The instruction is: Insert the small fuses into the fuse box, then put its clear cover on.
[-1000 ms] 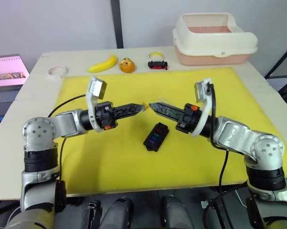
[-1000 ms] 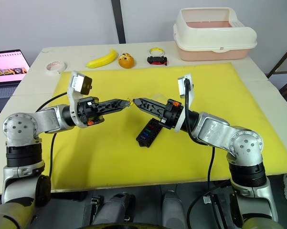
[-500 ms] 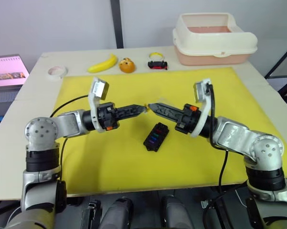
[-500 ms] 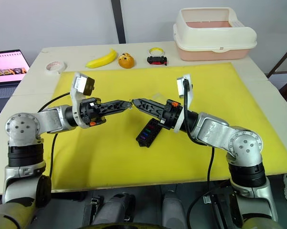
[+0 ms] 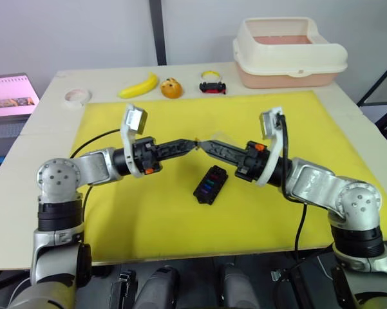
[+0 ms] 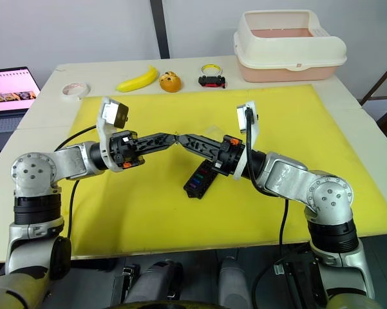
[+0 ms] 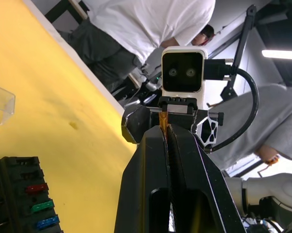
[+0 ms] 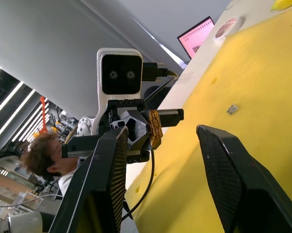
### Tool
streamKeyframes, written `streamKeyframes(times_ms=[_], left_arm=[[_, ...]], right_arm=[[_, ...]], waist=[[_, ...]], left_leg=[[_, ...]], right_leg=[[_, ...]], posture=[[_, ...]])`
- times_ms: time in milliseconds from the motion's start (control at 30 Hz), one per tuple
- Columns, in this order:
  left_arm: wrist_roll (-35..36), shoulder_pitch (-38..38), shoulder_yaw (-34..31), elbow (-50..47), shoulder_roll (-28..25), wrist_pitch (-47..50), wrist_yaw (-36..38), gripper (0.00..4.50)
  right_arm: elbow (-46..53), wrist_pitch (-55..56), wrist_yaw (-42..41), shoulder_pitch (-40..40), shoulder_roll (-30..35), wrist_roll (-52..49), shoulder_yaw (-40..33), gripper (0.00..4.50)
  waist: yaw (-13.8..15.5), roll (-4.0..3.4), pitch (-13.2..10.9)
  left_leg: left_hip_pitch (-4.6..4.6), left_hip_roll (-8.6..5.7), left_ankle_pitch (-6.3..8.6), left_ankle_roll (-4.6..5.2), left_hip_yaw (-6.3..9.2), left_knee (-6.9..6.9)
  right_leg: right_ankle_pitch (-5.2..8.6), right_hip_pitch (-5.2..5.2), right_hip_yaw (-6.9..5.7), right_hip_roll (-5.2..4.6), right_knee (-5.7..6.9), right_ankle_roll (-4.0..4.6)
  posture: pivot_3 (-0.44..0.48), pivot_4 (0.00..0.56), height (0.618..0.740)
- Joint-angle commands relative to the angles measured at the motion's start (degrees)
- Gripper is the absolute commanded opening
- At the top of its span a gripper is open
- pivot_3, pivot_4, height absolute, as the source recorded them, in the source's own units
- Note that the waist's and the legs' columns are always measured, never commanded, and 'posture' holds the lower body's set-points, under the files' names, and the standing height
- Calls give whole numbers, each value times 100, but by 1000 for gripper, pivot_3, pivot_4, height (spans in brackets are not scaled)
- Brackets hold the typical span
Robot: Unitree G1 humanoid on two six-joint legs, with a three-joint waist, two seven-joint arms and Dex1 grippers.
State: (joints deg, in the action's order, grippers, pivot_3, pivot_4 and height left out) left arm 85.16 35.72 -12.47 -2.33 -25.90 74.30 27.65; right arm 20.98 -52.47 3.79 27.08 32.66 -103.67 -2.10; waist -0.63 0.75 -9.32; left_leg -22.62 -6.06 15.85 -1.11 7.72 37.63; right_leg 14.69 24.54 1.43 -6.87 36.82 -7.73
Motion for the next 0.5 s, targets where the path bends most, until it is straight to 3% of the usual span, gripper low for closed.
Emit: streamKeyframes(times_ms=[33, 67, 100, 500], left_arm=[[165, 80, -28, -127, 3, -81, 21, 0], [174, 76, -22, -136, 9, -80, 14, 0], [178, 73, -17, -144, 12, -82, 9, 0], [180, 77, 44, -143, -1, -114, 11, 0]], right_arm=[[189, 86, -5, 83, -5, -96, -32, 693], [200, 87, -2, 82, -4, -107, -29, 160], [207, 88, -3, 82, -3, -115, -28, 69], [238, 107, -28, 98, 71, -283, -75, 69]], waist=[[1, 0, 0], [1, 0, 0], [1, 0, 0], [1, 0, 0]], left_leg=[[0, 0, 0, 0, 0, 0], [0, 0, 0, 0, 0, 0], [0, 0, 0, 0, 0, 0], [0, 0, 0, 0, 0, 0]], right_leg=[[0, 0, 0, 0, 0, 0], [0, 0, 0, 0, 0, 0], [0, 0, 0, 0, 0, 0], [0, 0, 0, 0, -1, 0]], posture=[[0, 150, 740], [0, 150, 740], [0, 150, 740], [0, 150, 740]])
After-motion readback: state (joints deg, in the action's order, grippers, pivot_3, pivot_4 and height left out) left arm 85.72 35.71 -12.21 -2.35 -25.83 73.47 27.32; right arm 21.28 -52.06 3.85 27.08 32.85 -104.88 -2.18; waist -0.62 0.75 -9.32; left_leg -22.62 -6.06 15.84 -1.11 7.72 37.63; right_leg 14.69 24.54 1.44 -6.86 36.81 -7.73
